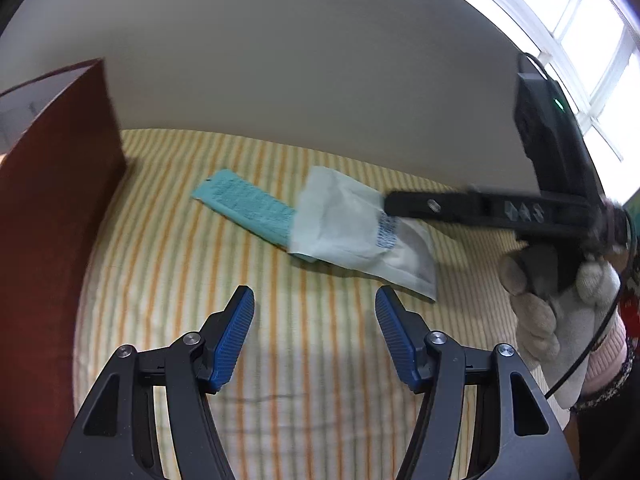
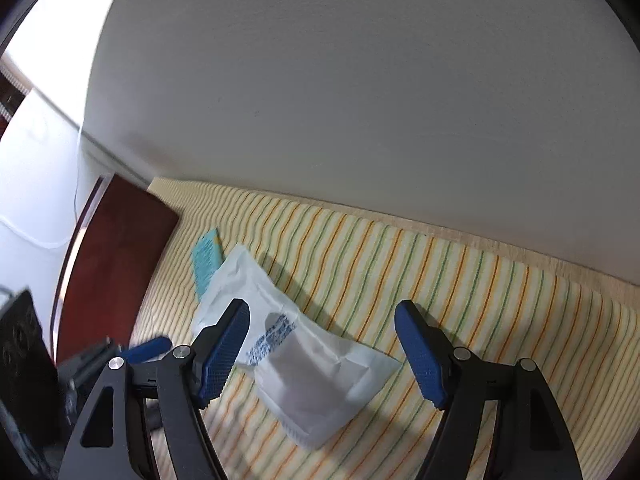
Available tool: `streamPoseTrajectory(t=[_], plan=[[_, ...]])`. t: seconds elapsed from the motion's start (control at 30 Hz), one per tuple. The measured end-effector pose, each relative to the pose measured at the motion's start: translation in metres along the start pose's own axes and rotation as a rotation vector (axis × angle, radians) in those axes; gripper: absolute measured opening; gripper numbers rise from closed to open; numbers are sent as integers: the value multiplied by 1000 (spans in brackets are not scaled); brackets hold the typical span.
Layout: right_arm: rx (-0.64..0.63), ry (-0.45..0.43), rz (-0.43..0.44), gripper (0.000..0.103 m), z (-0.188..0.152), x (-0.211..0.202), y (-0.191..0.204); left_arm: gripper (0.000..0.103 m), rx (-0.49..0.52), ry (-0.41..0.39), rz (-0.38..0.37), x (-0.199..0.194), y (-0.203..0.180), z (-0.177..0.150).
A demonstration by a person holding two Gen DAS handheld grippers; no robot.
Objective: Organize soft objects
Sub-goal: 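Move the left tool toward the teal tube while the right tool approaches the white packet, then close the left tool on the teal tube while the right tool closes on the white packet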
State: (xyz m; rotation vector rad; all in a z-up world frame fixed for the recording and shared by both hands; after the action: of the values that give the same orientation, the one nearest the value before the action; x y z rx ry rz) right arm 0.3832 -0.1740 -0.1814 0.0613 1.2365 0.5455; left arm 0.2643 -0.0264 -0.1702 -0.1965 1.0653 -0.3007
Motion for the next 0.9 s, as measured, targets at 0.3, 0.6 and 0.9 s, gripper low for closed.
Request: streamPoseTrajectory(t=[0.3,0.6,0.9], plan=[[-266,43,-86,73,-26,-7,25,62,-78,-16,67,-14,16,16],[-373,4,-194,73,-36,-18,29,63,-208,0,239,5,33,60],[-476,25,-269,73,-37,-4,46,63,-186,67,317,34,41,75]])
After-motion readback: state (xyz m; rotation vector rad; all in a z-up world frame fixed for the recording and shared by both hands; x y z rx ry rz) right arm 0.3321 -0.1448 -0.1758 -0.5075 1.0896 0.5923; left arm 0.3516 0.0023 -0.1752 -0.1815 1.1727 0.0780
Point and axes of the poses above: each gripper's, at about its wrist camera, not at the fingertips, and x roughly the way its jaws point, y to its left, z to its top, the point moved 3 cm from there along x, roughly the way its jaws point, and after that the axes turned 6 degrees about y, right-handed, at the moved point
